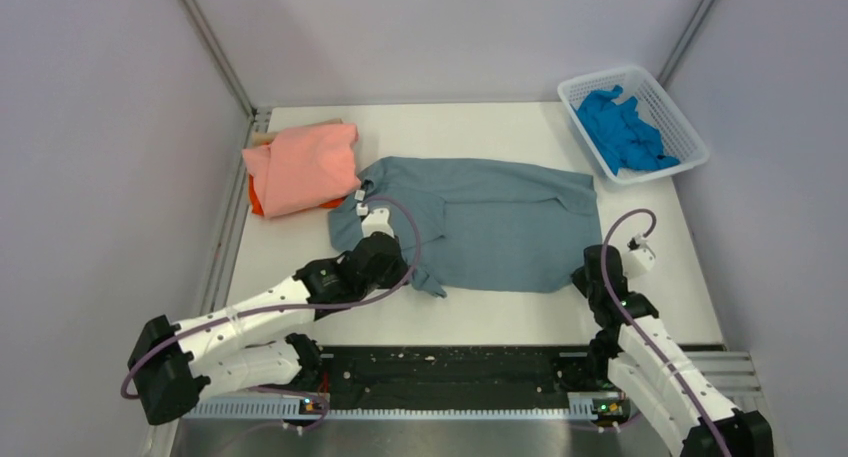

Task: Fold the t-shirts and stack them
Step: Fold the other side of the tshirt into a rectangle

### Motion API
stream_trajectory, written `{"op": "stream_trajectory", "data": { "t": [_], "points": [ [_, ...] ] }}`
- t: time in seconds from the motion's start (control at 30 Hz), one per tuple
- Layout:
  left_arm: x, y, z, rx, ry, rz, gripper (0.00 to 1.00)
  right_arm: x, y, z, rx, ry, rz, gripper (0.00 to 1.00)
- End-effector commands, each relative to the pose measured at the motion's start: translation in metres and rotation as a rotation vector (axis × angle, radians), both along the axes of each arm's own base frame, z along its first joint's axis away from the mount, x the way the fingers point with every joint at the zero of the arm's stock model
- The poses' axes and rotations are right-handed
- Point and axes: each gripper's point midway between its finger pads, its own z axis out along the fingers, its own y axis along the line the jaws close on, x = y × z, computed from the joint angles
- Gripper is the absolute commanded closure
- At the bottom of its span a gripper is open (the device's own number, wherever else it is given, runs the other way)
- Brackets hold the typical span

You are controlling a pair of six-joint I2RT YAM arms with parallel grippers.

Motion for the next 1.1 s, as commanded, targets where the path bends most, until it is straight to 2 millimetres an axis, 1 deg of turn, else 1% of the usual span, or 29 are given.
{"op": "stream_trajectory", "data": {
  "t": [0.0,0.1,0.27,0.33,0.4,0.5,0.6,0.7,0.93,1.0,1.07],
  "points": [
    [0.022,-0.004,0.043,-0.064,-0.129,0.044,1.00,0.017,0.004,0.021,-0.021,-0.064,0.044,1.00],
    [0.031,-0.001,0.053,-0.082,-0.183,0.073,1.00,0.023,-0.003,0.035,-0.054,-0.100,0.025,1.00],
    [0.056,0.009,0.061,-0.092,-0.219,0.136,1.00,0.044,-0.010,0.072,-0.078,-0.207,-0.027,1.00],
    [0.072,0.020,0.064,-0.094,-0.225,0.189,1.00,0.053,-0.012,0.083,-0.101,-0.228,-0.041,1.00],
    [0.086,0.031,0.067,-0.103,-0.228,0.232,1.00,0.061,-0.015,0.090,-0.125,-0.219,-0.053,1.00],
    [0.103,0.048,0.081,-0.109,-0.286,0.295,1.00,0.076,-0.013,0.094,-0.144,-0.209,-0.047,1.00],
    [0.117,0.054,0.102,-0.109,-0.351,0.307,1.00,0.092,-0.011,0.095,-0.151,-0.219,-0.050,1.00],
    [0.130,0.060,0.107,-0.063,-0.372,0.326,1.00,0.104,-0.014,0.094,-0.195,-0.190,-0.061,1.00],
    [0.168,0.074,0.088,0.034,-0.276,0.416,1.00,0.131,-0.016,0.092,-0.287,-0.130,-0.041,1.00],
    [0.177,0.075,0.081,0.065,-0.231,0.427,1.00,0.138,-0.015,0.092,-0.296,-0.124,-0.032,1.00],
    [0.184,0.074,0.076,0.096,-0.199,0.426,1.00,0.142,-0.016,0.087,-0.308,-0.106,-0.029,1.00]
  ]
}}
